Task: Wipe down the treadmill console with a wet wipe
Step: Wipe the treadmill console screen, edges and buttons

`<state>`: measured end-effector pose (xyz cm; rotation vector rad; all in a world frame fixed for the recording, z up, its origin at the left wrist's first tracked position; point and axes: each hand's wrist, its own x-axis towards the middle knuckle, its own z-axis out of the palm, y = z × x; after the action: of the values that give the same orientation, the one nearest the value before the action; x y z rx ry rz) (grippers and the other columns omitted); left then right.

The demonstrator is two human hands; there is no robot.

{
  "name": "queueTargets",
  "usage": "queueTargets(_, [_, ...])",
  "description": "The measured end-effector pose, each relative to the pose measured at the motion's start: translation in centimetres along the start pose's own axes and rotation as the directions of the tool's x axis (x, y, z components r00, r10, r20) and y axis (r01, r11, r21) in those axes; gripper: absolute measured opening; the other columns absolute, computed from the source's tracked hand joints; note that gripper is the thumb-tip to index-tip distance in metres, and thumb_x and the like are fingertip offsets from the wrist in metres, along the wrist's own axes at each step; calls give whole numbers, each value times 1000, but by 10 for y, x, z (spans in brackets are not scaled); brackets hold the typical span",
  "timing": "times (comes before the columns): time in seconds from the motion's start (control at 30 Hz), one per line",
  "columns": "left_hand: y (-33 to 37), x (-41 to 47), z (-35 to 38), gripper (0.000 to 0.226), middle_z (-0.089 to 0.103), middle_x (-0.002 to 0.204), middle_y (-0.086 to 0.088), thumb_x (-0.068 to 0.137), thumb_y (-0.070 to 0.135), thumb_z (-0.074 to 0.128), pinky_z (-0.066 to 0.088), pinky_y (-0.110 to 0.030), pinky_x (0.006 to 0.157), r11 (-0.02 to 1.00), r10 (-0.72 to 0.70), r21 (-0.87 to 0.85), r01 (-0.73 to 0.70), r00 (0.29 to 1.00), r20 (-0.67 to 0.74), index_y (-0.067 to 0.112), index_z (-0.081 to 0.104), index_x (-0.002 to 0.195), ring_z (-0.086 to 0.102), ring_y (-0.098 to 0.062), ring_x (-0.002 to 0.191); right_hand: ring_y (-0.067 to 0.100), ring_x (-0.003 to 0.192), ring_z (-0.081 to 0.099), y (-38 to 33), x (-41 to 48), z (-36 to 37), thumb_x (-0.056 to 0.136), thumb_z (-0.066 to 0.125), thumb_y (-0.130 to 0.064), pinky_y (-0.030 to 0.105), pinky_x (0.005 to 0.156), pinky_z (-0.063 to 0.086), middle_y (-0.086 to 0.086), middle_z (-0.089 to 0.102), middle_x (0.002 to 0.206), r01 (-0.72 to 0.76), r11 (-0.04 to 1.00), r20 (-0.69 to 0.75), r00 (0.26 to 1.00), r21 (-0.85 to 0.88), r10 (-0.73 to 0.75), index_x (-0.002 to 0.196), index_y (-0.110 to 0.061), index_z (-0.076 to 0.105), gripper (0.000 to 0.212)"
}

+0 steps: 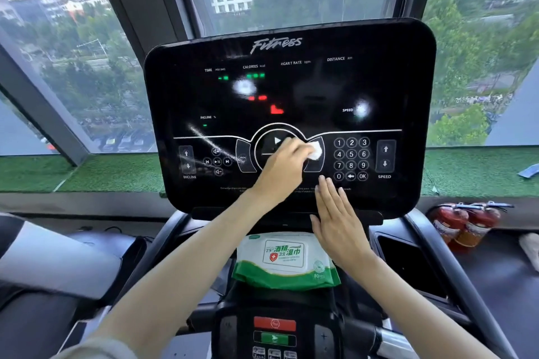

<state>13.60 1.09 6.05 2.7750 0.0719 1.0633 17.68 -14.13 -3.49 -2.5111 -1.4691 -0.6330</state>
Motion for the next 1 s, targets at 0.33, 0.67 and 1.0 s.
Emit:
queueTargets(0.33, [-14,-14,1,33,55,93,-2,80,-12,55,52,-38,72,990,139,16,-143,978,153,9,62,105,50,-17,87,31,141,23,4,-1,-5,97,26,-29,45,112,20,23,25,151,14,1000,1,1000,5,-14,140,9,31,58])
queueTargets(0.67, [13,-19,19,36,55,96,-4,75,-13,51,51,-37,63,965,253,-15,-261,916,311,10,61,101,48,-18,92,34,139,29,13,-16,-4,97,30,-26,46,112,21,27,33,146,-25,999,13,1000,-27,25,136,11,38,54])
queueTargets(1.0, [8,-27,18,39,54,93,-4,73,-16,51,51,-40,63,981,187,-7,-192,947,262,12,61,98,46,-17,91,35,138,30,12,-21,-1,97,26,-26,45,111,24,27,32,147,-56,997,7,998,-43,56,137,10,37,55])
